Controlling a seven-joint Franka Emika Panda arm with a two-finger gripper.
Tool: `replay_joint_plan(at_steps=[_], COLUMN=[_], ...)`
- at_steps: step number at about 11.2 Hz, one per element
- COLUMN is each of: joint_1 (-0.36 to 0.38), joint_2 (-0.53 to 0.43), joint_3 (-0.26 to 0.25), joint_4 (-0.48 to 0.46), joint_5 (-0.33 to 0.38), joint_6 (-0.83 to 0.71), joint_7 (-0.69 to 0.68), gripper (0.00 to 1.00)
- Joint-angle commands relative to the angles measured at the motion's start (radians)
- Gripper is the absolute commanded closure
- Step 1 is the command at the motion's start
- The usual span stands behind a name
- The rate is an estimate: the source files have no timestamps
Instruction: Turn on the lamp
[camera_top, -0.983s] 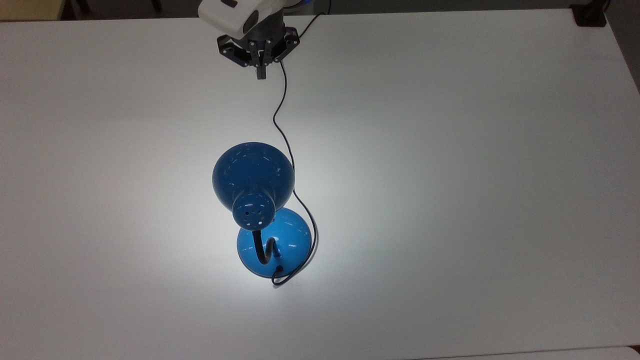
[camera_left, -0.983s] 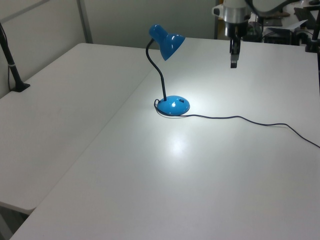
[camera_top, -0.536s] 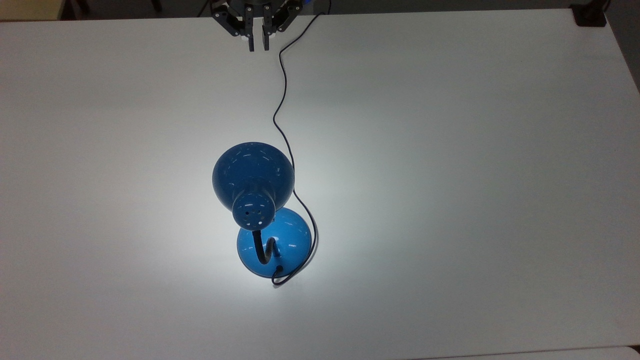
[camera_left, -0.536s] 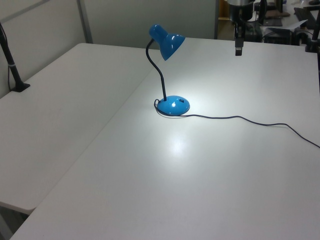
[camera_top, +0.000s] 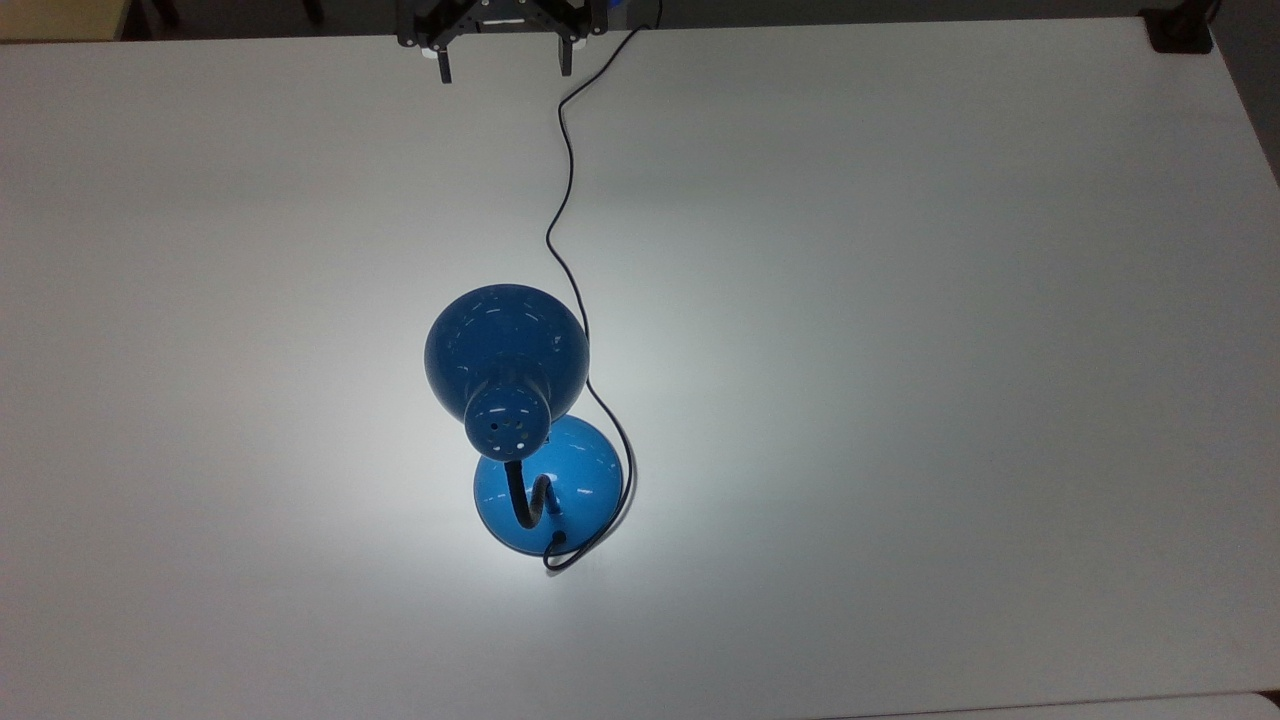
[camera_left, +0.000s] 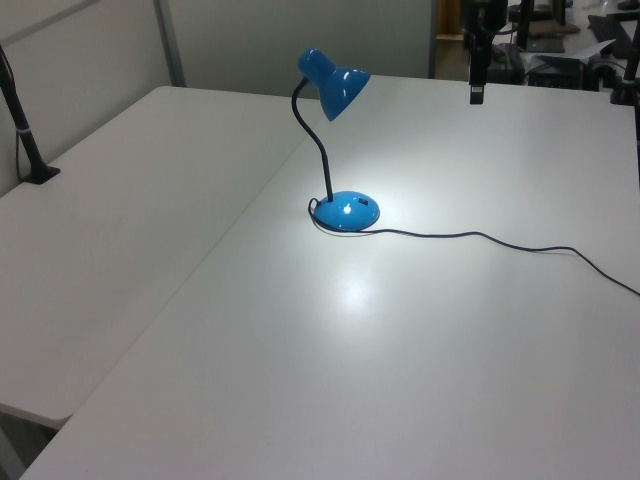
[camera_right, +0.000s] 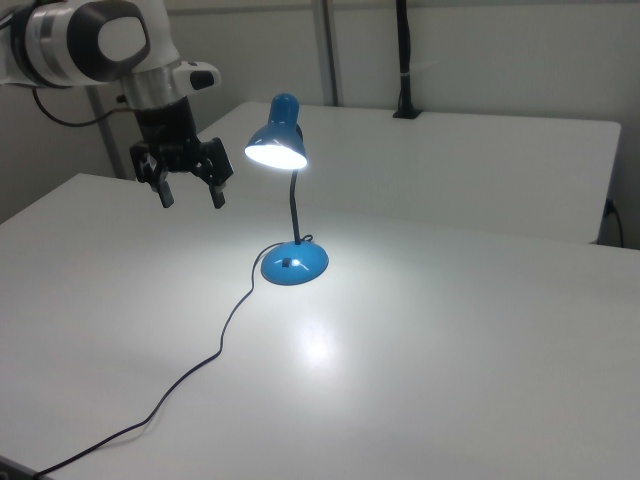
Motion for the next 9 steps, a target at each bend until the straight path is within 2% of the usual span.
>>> replay_joint_plan(at_steps=[1, 3, 9], joint_1=[0.005, 0.005, 0.005], joint_2=[-0.011, -0.010, -0.001], joint_3=[-0.009, -0.009, -0.009], joint_4=[0.008, 0.011, 0.031], joint_5=[0.013, 0.013, 0.012], joint_6=[-0.023, -0.020, -0.028], joint_7=[0.045, 0.086, 0.079], gripper=[0.00, 0.00, 0.00])
